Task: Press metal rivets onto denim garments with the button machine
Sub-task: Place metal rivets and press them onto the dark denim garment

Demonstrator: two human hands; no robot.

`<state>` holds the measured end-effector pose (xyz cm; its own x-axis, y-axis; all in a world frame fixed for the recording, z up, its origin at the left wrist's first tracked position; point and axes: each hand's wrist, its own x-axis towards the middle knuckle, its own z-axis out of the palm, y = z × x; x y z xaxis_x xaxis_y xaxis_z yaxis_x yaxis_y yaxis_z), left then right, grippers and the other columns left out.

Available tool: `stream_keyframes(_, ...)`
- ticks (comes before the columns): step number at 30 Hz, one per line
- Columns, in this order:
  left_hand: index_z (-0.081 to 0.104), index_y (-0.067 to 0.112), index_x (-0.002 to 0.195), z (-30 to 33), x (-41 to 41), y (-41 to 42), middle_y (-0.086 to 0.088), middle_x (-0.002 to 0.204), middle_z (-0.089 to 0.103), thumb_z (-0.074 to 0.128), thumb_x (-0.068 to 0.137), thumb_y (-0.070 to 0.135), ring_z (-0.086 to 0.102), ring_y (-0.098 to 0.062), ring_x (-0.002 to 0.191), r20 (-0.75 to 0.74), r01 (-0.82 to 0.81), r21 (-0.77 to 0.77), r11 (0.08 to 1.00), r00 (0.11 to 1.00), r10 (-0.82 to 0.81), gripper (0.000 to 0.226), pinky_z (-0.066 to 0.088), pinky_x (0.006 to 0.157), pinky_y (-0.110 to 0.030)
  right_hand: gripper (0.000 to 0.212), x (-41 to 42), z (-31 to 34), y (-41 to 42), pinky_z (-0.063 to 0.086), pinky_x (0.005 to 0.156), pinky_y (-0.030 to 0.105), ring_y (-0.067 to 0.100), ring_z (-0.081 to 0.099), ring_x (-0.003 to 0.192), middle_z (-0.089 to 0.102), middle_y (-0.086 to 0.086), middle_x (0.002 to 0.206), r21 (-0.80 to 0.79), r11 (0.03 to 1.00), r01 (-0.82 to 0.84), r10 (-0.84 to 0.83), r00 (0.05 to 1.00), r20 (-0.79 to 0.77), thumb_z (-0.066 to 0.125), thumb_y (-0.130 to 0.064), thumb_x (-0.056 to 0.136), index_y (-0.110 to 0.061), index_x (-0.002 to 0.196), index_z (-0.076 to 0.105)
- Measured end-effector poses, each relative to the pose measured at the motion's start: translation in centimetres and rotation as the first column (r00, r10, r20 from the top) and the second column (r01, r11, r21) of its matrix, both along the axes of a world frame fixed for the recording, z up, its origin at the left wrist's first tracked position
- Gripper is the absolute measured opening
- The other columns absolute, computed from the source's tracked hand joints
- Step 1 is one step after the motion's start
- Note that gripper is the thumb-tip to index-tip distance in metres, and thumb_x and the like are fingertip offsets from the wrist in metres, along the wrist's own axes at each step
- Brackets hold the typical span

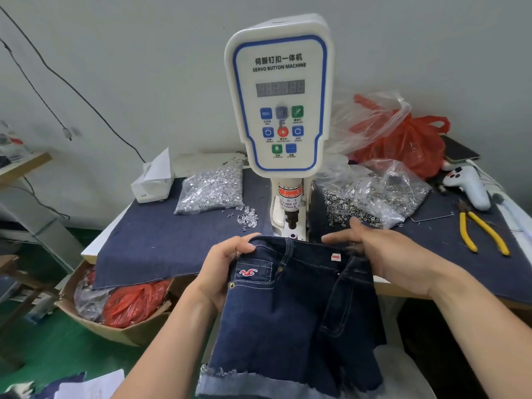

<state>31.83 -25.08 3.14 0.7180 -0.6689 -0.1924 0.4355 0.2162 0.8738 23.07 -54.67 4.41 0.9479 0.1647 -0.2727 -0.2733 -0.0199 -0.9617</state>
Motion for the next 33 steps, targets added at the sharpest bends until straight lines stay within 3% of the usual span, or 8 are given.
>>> stream_keyframes(5, 0.077, 0.007, 0.090, 0.4, -0.3, -0.8, -0.016, 0.085, 0.072, 0.058, 0.066, 0.018, 0.069, -0.027, 0.069, -0.038, 0.000, -0.038, 0.999, 0.999, -0.002, 0.033, 0.058, 0.066, -0.032, 0.062, 0.0, 0.2, 1.6, 0.050, 0.098, 0.034, 0.016, 0.074, 0.102, 0.079, 0.005, 0.106, -0.134, 0.989, 0.064, -0.054, 0.995, 0.083, 0.038, -0.073, 0.087, -0.035, 0.123, 0.072)
stream_keyframes(9, 0.077, 0.005, 0.092, 0.9, -0.6, -1.2, -0.017, 0.087, 0.071, 0.052, 0.071, 0.018, 0.068, -0.027, 0.071, -0.009, 0.051, -0.017, 0.999, 0.999, -0.051, 0.035, 0.057, 0.069, -0.032, 0.041, -0.7, 0.6, 3.3, 0.048, 0.103, 0.028, -0.001, 0.068, 0.109, 0.073, -0.019, 0.116, -0.349, 0.936, -0.042, 0.118, 0.973, 0.199, 0.064, -0.059, 0.091, -0.050, 0.130, 0.055)
stream_keyframes(13, 0.075, 0.004, 0.095, 1.3, -1.1, -1.7, -0.018, 0.090, 0.071, 0.047, 0.079, 0.017, 0.067, -0.028, 0.077, 0.004, 0.157, -0.060, 0.986, 0.988, -0.158, 0.035, 0.055, 0.074, -0.035, 0.059, -1.3, 0.0, 5.5, 0.042, 0.106, 0.018, -0.005, 0.058, 0.120, 0.064, -0.028, 0.122, -0.456, 0.888, -0.062, 0.229, 0.919, 0.321, 0.080, -0.043, 0.083, -0.050, 0.120, 0.035)
stream_keyframes(17, 0.072, 0.001, 0.098, 1.6, -1.3, -1.9, -0.019, 0.087, 0.068, 0.047, 0.083, 0.015, 0.065, -0.028, 0.075, 0.001, 0.211, -0.094, 0.973, 0.977, -0.212, 0.033, 0.055, 0.073, -0.035, 0.039, -1.4, -1.1, 7.2, 0.037, 0.095, 0.011, 0.000, 0.056, 0.113, 0.057, -0.031, 0.115, -0.584, 0.811, -0.044, 0.372, 0.808, 0.456, 0.075, -0.027, 0.090, -0.044, 0.113, 0.049)
stream_keyframes(22, 0.073, 0.008, 0.107, 1.6, -0.6, -0.7, -0.013, 0.093, 0.073, 0.066, 0.082, 0.010, 0.071, -0.022, 0.081, 0.247, 0.141, 0.274, 0.951, 0.946, -0.211, 0.027, 0.057, 0.074, -0.031, 0.028, -1.0, 0.0, 6.4, 0.040, 0.089, 0.010, -0.007, 0.059, 0.106, 0.064, -0.033, 0.112, -0.713, 0.693, -0.110, 0.466, 0.823, 0.326, 0.072, -0.039, 0.091, -0.048, 0.115, 0.061)
stream_keyframes(26, 0.066, 0.029, 0.114, 1.4, -0.3, 0.2, -0.009, 0.108, 0.076, 0.074, 0.090, 0.012, 0.073, -0.023, 0.096, 0.466, 0.025, 0.576, 0.817, 0.812, -0.353, 0.030, 0.060, 0.093, -0.042, 0.010, -0.7, 1.0, 5.4, 0.042, 0.076, 0.014, -0.003, 0.059, 0.091, 0.064, -0.027, 0.096, -0.814, 0.553, -0.179, 0.540, 0.821, 0.187, 0.069, -0.042, 0.094, -0.043, 0.102, 0.062)
stream_keyframes(29, 0.060, 0.042, 0.119, 1.3, -0.4, 0.4, 0.009, 0.121, 0.067, 0.076, 0.093, 0.020, 0.069, -0.012, 0.108, 0.605, -0.153, 0.670, 0.726, 0.679, -0.416, 0.038, 0.056, 0.101, -0.042, 0.004, -0.6, 1.2, 5.0, 0.046, 0.080, 0.019, 0.002, 0.060, 0.091, 0.066, -0.021, 0.097, -0.799, 0.572, -0.187, 0.519, 0.837, 0.176, 0.066, -0.037, 0.098, -0.038, 0.097, 0.062)
stream_keyframes(33, 0.057, 0.035, 0.102, -0.2, -3.5, -0.8, 0.015, 0.114, 0.053, 0.071, 0.089, 0.019, 0.050, -0.012, 0.116, 0.950, -0.599, 0.308, 0.739, 0.237, -0.204, 0.026, 0.040, 0.104, -0.038, 0.009, -1.0, 1.0, 5.1, 0.045, 0.079, 0.018, 0.004, 0.059, 0.087, 0.067, -0.016, 0.095, -0.634, 0.749, -0.190, 0.438, 0.861, 0.260, 0.063, -0.029, 0.102, -0.035, 0.096, 0.065)
